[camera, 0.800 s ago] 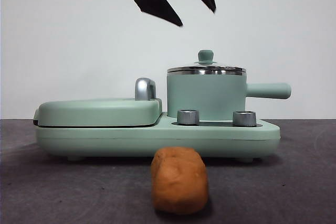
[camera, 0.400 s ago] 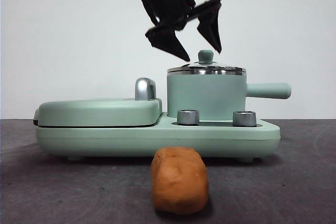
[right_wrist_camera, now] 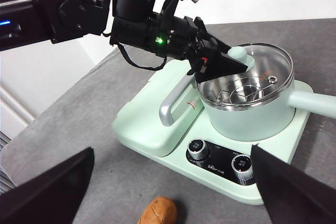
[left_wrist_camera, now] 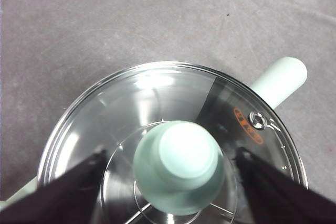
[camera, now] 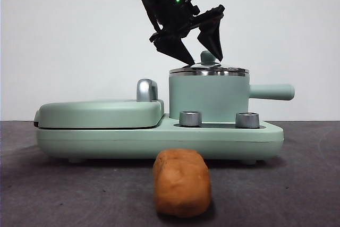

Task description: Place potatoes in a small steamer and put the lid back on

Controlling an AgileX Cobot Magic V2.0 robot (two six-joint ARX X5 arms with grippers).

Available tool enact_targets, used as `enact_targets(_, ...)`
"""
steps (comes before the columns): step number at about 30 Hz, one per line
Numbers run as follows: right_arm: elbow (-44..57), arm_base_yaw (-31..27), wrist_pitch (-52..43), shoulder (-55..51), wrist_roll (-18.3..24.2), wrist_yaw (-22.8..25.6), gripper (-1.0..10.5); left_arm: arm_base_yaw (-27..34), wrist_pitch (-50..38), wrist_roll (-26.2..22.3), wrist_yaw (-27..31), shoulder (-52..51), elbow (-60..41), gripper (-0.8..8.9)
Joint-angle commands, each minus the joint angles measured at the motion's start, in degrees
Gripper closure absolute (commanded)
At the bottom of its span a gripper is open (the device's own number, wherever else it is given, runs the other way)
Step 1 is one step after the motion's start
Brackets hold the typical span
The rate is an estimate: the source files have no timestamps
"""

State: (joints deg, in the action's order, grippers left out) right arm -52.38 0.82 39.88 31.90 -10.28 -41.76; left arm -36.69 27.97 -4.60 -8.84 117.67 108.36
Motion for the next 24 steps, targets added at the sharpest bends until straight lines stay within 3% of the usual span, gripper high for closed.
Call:
enact_targets(1,-0.96,0.20,-0.37,0.22,0.70,0.26,4.7,-0.48,-0.66,-1.01,-0.02,1.77,1.75,5.47)
enact_targets(5,-0.96,0.20,-0.37,0.22,0.70,0.26,4.7,-0.48,-0.94,-2.75,-0.02,1.77,1.75,6.71)
enact_targets(11,-0.96,0.20,-0.35,0.22,0.70,0.26,4.7,-0.46,-1.88,-5.07,-0.02,1.77,1.75,6.95)
enact_targets(22,-0.96,0.20,0.70,0.22,0.70,0.26,4.7,-0.46,-2.69,-5.03,-0.02,1.75,1.75,6.96)
enact_targets(24,-0.96,0.20,0.74,0.22,0.70,0.28,4.7,-0.46,-2.67,-5.03,-0.04,1.75,1.75,7.93)
